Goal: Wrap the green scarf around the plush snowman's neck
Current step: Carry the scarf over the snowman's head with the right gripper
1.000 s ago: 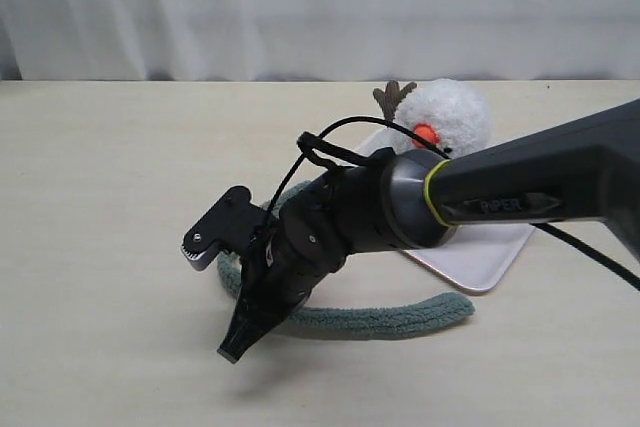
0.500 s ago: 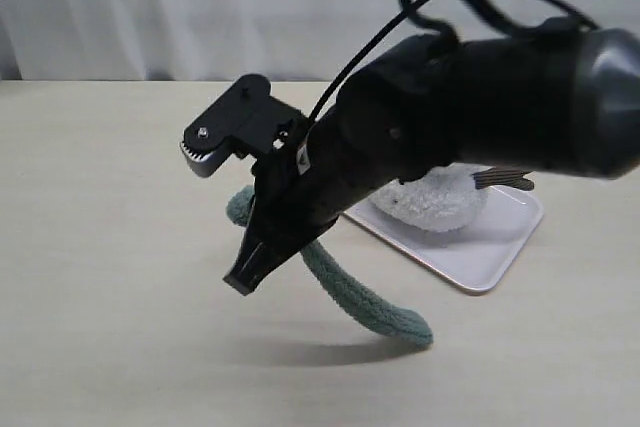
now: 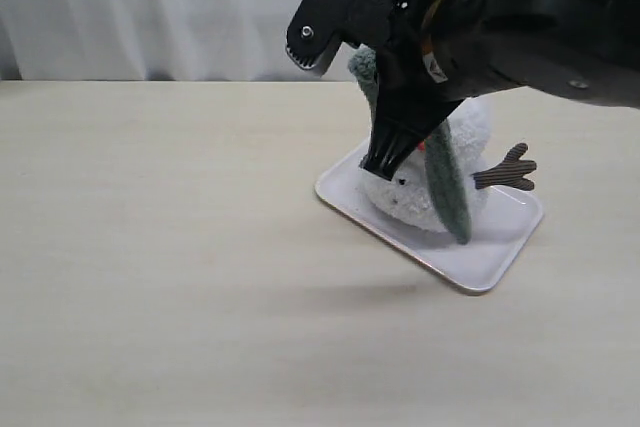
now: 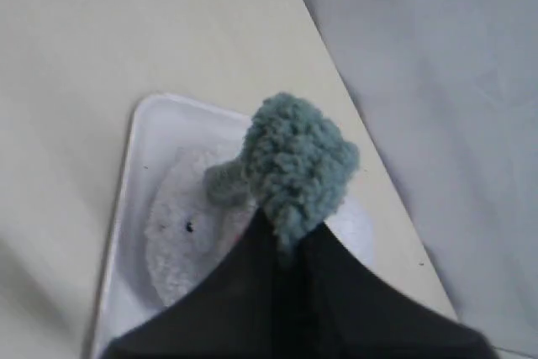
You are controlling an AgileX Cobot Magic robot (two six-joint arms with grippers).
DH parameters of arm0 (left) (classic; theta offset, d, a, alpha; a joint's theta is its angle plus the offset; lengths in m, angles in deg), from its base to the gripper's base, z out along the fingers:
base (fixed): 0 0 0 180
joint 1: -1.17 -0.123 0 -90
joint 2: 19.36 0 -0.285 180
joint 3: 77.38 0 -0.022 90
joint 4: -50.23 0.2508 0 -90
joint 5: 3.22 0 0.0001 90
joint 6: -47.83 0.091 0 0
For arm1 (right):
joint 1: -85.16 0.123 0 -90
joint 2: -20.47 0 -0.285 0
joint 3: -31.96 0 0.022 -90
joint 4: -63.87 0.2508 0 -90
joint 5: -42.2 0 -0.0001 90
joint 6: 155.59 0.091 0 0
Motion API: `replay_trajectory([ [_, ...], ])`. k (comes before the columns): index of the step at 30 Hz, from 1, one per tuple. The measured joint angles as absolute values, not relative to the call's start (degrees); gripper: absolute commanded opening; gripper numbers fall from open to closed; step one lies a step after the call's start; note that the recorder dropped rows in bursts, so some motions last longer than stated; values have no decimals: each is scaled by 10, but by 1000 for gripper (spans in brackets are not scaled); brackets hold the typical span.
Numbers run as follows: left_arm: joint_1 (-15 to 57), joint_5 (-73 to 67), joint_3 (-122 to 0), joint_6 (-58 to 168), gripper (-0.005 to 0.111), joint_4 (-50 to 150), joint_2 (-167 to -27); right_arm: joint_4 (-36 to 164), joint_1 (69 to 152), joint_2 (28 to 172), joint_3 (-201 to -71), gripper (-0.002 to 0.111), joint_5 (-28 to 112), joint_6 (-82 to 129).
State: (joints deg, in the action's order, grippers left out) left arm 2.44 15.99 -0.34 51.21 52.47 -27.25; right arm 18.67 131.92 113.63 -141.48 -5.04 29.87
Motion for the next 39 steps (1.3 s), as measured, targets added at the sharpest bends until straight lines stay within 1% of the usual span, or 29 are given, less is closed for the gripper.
replay_trajectory([
  [10, 24, 160, -3, 512, 0, 525, -273, 56, 1308, 1209, -1415, 4, -57, 316],
  [17, 24, 160, -3, 512, 0, 525, -273, -1, 1235, 1238, -1415, 4, -50, 389],
  [23, 24, 160, -3, 512, 0, 526, -273, -6, 1166, 1238, -1415, 4, -1, 492],
  [28, 24, 160, -3, 512, 0, 526, -273, 11, 1131, 1246, -1415, 4, 58, 539],
  [33, 24, 160, -3, 512, 0, 526, -273, 29, 1100, 1267, -1414, 4, 67, 560],
  [35, 24, 160, -3, 512, 0, 526, -273, 41, 1090, 1272, -1414, 8, 66, 565],
  [39, 24, 160, -3, 512, 0, 526, -273, 53, 1081, 1275, -1414, 23, 64, 567],
])
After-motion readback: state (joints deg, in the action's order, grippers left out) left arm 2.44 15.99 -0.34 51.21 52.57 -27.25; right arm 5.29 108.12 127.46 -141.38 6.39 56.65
